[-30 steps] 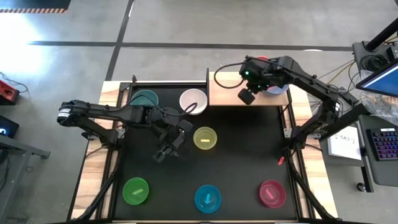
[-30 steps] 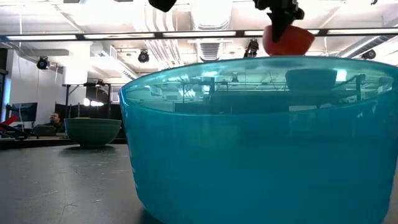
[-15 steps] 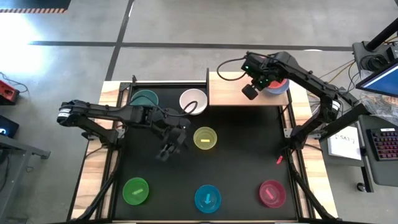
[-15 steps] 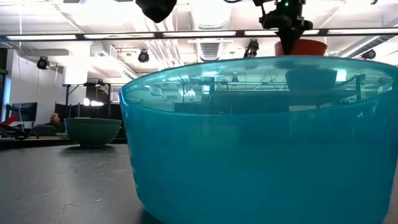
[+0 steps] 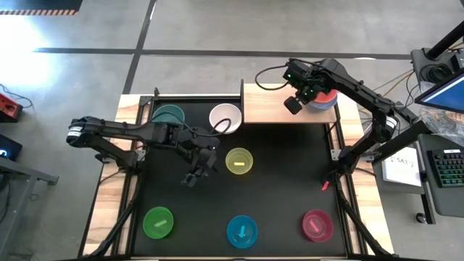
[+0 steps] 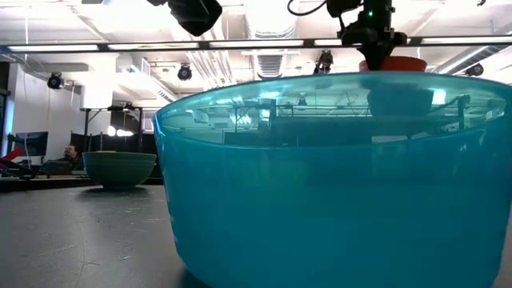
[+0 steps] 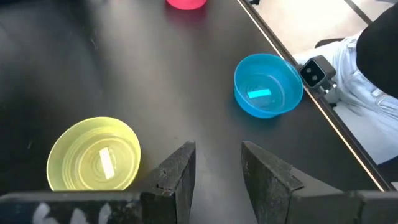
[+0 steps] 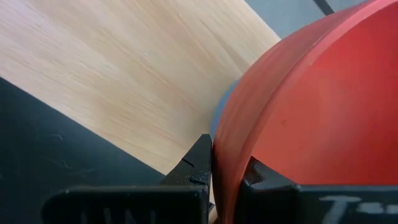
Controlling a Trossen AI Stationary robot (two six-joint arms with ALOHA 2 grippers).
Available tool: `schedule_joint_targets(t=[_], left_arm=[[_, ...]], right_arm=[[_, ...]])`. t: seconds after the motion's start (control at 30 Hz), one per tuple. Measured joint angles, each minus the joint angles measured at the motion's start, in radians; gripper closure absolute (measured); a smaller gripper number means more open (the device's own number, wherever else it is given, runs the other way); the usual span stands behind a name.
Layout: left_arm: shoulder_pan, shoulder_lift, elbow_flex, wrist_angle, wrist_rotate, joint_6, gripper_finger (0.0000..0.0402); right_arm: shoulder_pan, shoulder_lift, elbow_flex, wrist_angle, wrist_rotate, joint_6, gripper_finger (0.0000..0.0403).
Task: Place and stack bowls onto a shelf
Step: Stack the orange bowl on top of the blue bowl on the shelf
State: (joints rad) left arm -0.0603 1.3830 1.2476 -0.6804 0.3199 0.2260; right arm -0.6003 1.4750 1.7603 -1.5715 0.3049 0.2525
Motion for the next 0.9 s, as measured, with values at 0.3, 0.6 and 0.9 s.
schedule_joint_targets(t=[0.3,0.6,0.9], left_arm=[[0.020,-0.004,0.000,-0.023,-0.001,0.014,0.0290],[0.023,-0.004,0.000,-0.024,-0.001,0.027,0.0290],[0.025,-0.004,0.000,-0.024,-0.010,0.027,0.0290]], right_arm=[[-0.003,0.000,-0.009,0.000,0.002,-0.001,0.0387],[-0.003,0.000,-0.009,0.000,0.011,-0.014,0.0324],[-0.004,0.000,-0.009,0.000,0.050,-0.019,0.0313]])
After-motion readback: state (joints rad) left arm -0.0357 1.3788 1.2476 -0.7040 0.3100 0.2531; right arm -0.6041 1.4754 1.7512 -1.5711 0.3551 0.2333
